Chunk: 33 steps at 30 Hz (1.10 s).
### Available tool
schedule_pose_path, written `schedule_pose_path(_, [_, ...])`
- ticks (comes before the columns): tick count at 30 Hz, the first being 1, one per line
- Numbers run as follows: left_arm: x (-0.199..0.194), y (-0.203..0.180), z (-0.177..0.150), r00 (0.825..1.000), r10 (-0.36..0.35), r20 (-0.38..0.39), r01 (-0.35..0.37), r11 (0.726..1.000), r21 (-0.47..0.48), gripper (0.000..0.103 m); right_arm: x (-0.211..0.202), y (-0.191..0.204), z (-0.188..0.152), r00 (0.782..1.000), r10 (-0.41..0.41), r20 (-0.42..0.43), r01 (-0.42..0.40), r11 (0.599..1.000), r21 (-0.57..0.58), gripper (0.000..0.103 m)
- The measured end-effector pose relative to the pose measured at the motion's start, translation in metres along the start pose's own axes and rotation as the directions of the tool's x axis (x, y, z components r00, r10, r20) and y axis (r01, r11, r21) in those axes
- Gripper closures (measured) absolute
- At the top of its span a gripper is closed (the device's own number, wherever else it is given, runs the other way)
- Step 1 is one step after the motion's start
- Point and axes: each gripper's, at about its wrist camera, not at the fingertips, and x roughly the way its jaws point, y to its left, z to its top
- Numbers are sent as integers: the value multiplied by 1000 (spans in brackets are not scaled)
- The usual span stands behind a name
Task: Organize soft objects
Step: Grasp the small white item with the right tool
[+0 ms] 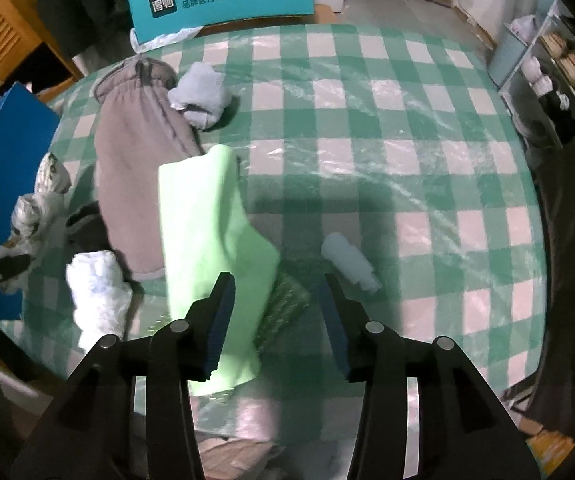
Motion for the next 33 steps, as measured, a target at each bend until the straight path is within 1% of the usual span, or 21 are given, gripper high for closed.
schedule_pose_path(5, [3,-1,0,1000,2,-7,-2,1000,-2,84,0,-31,9,998,-59,21,59,998,31,59])
schedule_pose_path(6, [4,-2,1,1000,3,-9,-3,1000,-1,84,0,-36,11,998,-66,24,65,997,37,58])
schedule_pose_path(8, [5,-2,1,1000,4,-11,-4,1000,0,84,0,-43,14,997,-71,33,69,997,37,52])
schedule_pose_path(9, [6,-2,2,1000,5,-11,-5,1000,0,84,1,-48,17,996,-81,40,80,996,35,50])
schedule_pose_path(11, [7,-2,3,1000,8,-12,-8,1000,-3,84,2,-52,21,995,-94,43,93,995,23,46])
schedule_pose_path(16, [9,-1,7,1000,11,-15,-11,1000,-15,84,11,-52,33,990,-138,37,140,987,-72,46])
schedule_pose_path(18, [10,-1,8,1000,12,-15,-12,1000,-17,84,15,-53,35,990,-131,47,135,985,-105,46])
schedule_pose_path(21, [11,-1,11,1000,15,-15,-15,1000,-21,84,25,-56,36,990,-134,34,137,980,-141,46])
schedule_pose_path(23, [13,-1,12,1000,16,-17,-16,1000,-24,84,30,-60,36,990,-138,30,141,979,-150,46])
schedule_pose_path(26, [15,-2,14,1000,17,-19,-18,1000,-24,84,34,-65,37,992,-121,41,126,980,-154,45])
schedule_pose_path(29, [17,-5,15,1000,20,-22,-20,1000,-21,84,40,-66,36,992,-119,50,127,974,-186,46])
schedule_pose_path(33, [21,-7,16,999,23,-31,-23,1000,-18,84,48,-68,34,994,-101,37,106,976,-192,46])
